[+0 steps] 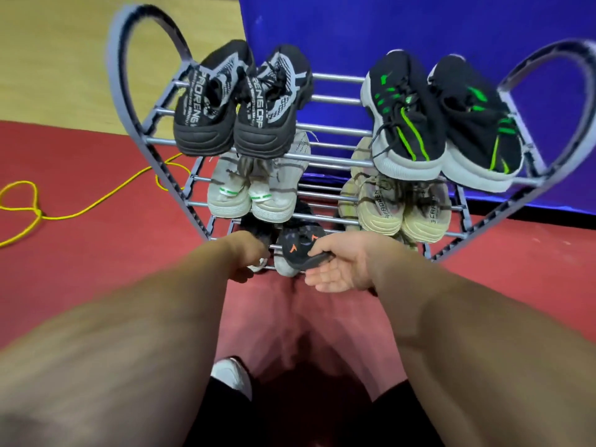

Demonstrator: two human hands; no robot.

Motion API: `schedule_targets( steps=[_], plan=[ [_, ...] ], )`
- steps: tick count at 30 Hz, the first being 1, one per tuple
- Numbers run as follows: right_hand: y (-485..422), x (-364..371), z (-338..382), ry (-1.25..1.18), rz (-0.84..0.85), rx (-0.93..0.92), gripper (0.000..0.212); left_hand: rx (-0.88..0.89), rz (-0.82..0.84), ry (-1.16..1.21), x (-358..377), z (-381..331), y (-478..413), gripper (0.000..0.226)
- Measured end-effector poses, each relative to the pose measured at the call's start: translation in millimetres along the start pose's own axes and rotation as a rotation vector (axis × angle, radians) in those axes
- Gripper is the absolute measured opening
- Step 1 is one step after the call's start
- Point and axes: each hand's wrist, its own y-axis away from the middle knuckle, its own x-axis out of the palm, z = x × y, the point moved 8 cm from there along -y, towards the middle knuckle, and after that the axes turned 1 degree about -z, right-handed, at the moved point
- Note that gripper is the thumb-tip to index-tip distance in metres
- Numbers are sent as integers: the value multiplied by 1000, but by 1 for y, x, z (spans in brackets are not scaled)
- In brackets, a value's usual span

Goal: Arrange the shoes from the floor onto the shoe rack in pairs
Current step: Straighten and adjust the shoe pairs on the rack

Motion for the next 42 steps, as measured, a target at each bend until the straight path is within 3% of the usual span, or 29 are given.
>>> schedule_targets(
  steps=[2, 6, 11, 16, 21, 25, 29, 33, 37, 40, 42],
  plan=[
    [21, -1, -3, 35, -3, -10, 28, 86, 57, -58, 4, -11, 22, 6],
    [60, -1, -7, 65, -65, -95, 14, 256, 41, -60, 4, -28, 50, 12],
    [115, -20, -16, -35, -266, -338, 23, 310, 30, -29, 7, -23, 91, 10],
    [171, -35, -33, -73, -449, -574, 12, 392, -50, 23, -1, -16, 139, 19],
    [199, -30, -44, -179, -414, -698, 19, 411, -102, 39, -18, -4, 173, 18],
    [203, -24, -40, -300, -334, -743, 31, 350, -134, 158, -32, 19, 176, 34],
    [186, -19, -26, -421, -294, -723, 29, 280, -27, 336, -26, 40, 161, 25],
    [157, -14, -14, -489, -324, -637, 27, 173, 58, 315, -29, 54, 141, 21],
    [119, -5, -13, -499, -347, -441, 15, 36, 161, 193, -32, 73, 125, 30],
    [84, 4, -20, -432, -374, -290, 13, -73, 342, 53, -23, 91, 113, 48],
    [60, 7, -23, -370, -404, -232, 21, -118, 463, -58, -15, 98, 109, 39]
  ],
)
